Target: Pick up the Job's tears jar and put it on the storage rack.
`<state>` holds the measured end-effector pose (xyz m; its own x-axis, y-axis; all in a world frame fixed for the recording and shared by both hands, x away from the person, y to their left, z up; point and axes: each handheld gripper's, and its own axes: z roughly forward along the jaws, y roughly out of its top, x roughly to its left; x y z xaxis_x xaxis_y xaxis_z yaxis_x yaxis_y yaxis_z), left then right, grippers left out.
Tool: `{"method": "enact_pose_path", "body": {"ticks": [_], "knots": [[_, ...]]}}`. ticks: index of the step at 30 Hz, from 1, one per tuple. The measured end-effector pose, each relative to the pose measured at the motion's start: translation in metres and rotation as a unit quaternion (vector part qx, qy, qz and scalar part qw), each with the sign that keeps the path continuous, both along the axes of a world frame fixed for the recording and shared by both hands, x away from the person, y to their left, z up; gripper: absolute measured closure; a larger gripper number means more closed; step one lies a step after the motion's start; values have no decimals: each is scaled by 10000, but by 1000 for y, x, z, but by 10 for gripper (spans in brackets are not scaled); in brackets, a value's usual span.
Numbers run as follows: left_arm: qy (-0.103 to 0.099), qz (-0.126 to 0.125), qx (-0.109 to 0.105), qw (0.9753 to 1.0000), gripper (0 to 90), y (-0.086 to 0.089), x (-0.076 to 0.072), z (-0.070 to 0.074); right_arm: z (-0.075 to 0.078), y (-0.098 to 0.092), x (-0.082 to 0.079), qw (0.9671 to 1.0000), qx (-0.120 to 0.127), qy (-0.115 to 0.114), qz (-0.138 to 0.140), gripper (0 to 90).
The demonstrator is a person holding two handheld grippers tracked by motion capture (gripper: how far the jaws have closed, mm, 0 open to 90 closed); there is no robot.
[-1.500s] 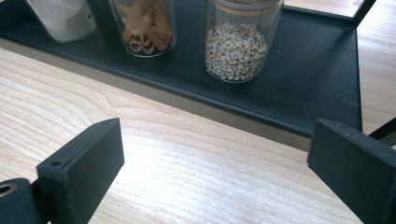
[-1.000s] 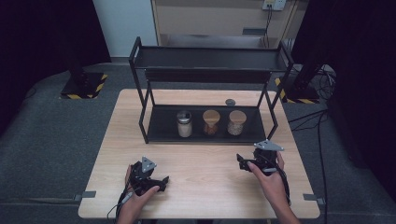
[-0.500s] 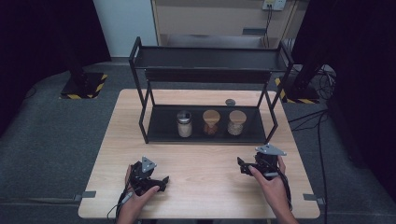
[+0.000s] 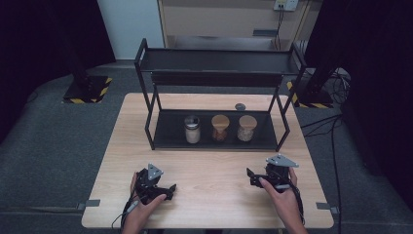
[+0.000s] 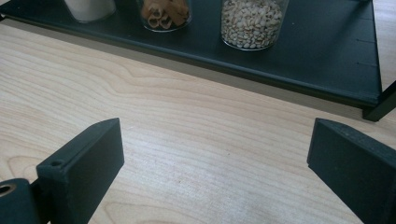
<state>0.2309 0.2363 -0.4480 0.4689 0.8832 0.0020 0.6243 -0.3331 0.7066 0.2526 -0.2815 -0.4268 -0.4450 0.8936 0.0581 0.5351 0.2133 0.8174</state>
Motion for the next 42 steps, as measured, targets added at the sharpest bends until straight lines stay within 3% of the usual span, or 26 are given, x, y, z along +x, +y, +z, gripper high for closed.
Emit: {"method": "enact_pose_path", "body": {"ticks": [11, 28, 34, 42], "knots": [[-1, 3, 2, 10000, 0, 0, 0, 0, -8, 3, -8, 9999, -42, 82, 104, 37], [-2, 6, 3, 10000, 0, 0, 0, 0, -24, 20, 5, 9973, -378, 592, 202, 35], [-2, 6, 3, 10000, 0, 0, 0, 0, -25, 26, 6, 9962, -583, 580, 296, 5], [-3, 8, 4, 10000, 0, 0, 0, 0, -25, 27, 7, 9961, -596, 585, 294, 4]]}}
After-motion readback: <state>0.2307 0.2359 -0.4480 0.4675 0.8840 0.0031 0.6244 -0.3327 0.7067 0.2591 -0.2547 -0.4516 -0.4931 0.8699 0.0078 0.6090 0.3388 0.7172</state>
